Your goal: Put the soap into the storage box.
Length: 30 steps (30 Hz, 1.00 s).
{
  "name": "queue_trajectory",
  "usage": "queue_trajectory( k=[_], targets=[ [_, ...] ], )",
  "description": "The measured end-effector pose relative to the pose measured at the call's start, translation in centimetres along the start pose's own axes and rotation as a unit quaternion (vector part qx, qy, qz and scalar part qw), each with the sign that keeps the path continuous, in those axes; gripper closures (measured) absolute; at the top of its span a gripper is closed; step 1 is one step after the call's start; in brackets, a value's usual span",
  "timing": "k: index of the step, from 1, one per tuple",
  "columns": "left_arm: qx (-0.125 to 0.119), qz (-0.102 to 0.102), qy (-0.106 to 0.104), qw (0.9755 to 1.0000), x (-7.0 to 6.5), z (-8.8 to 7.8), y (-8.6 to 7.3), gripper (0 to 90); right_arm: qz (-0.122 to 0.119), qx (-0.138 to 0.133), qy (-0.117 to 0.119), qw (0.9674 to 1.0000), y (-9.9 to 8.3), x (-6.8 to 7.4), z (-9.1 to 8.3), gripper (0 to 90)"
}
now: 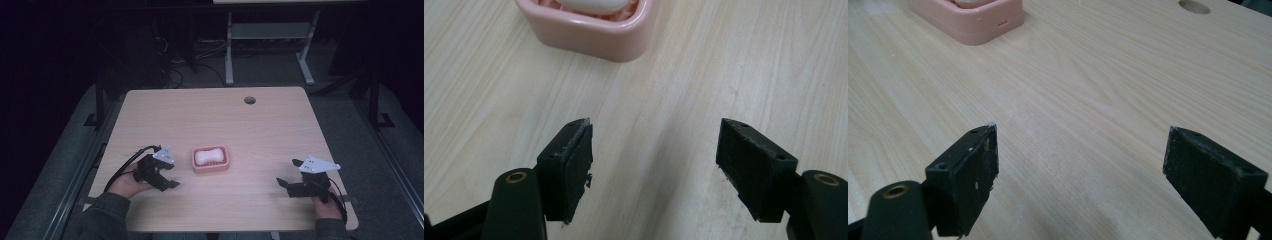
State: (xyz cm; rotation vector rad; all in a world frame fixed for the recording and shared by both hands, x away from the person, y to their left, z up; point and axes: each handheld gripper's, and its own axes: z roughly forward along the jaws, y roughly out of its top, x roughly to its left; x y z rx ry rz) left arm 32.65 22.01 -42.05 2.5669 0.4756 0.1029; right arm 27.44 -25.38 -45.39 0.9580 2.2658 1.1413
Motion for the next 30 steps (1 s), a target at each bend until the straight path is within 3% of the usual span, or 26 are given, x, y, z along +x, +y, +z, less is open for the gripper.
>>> queue_trajectory(
  k=[30],
  targets=[
    [-0.008,-0.018,0.016,0.9997,-0.7,-1.1,-3.8,30.0,0.007,0.005,-0.006,0.9999,-0.1,0.1,0.4,13.7]
  ],
)
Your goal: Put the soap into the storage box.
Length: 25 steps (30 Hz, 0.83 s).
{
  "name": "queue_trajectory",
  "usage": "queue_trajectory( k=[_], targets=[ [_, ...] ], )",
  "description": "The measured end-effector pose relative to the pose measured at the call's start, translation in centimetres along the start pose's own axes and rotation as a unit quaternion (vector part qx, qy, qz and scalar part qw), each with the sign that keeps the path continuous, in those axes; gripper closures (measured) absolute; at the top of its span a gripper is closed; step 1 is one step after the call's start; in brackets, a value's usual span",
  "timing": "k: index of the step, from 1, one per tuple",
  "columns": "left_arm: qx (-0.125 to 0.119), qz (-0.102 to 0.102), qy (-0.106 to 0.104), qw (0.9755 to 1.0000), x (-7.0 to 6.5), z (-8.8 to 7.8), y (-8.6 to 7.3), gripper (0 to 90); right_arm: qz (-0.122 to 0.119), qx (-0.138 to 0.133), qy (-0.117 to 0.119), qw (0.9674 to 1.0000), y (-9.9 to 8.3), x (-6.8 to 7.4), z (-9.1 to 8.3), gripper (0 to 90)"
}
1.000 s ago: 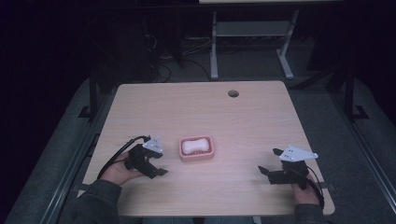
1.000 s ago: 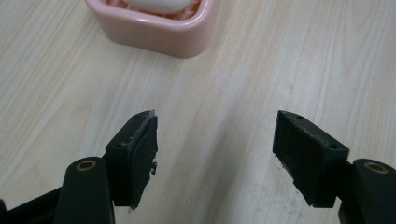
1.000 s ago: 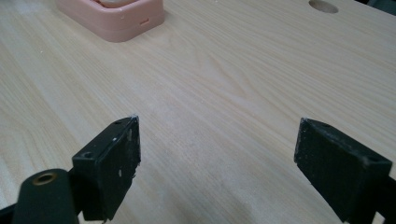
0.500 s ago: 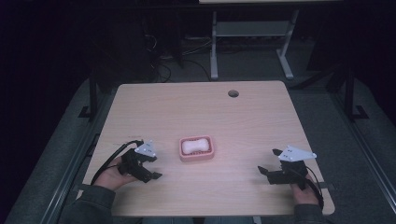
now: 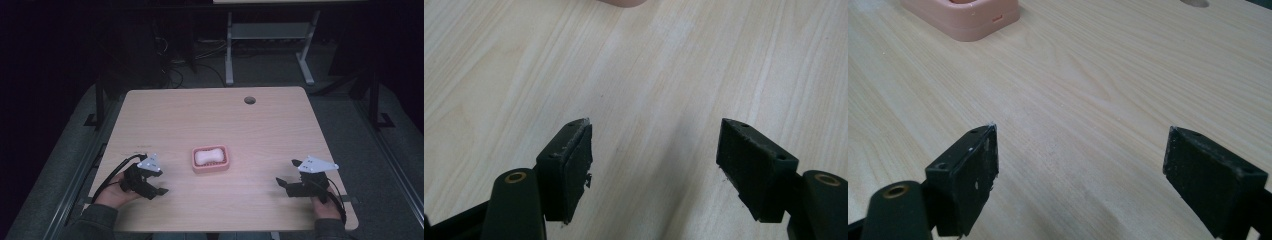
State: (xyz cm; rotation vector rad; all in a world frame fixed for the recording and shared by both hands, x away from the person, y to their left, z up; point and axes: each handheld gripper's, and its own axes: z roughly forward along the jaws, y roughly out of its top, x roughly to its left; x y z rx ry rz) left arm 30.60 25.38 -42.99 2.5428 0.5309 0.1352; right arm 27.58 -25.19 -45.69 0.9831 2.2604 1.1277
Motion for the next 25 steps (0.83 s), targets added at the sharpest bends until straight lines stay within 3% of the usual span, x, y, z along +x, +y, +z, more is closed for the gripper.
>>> queue_trajectory(
  k=[17,25],
  targets=[
    [-0.003,0.000,0.018,0.9998,-1.6,0.2,-1.4,28.5,-0.003,0.001,0.003,1.0000,0.0,0.2,0.1,13.7],
    [-0.011,-0.004,0.022,0.9997,-1.5,0.0,-1.4,28.2,0.001,0.002,-0.001,1.0000,0.1,0.2,0.5,13.7]
  ],
)
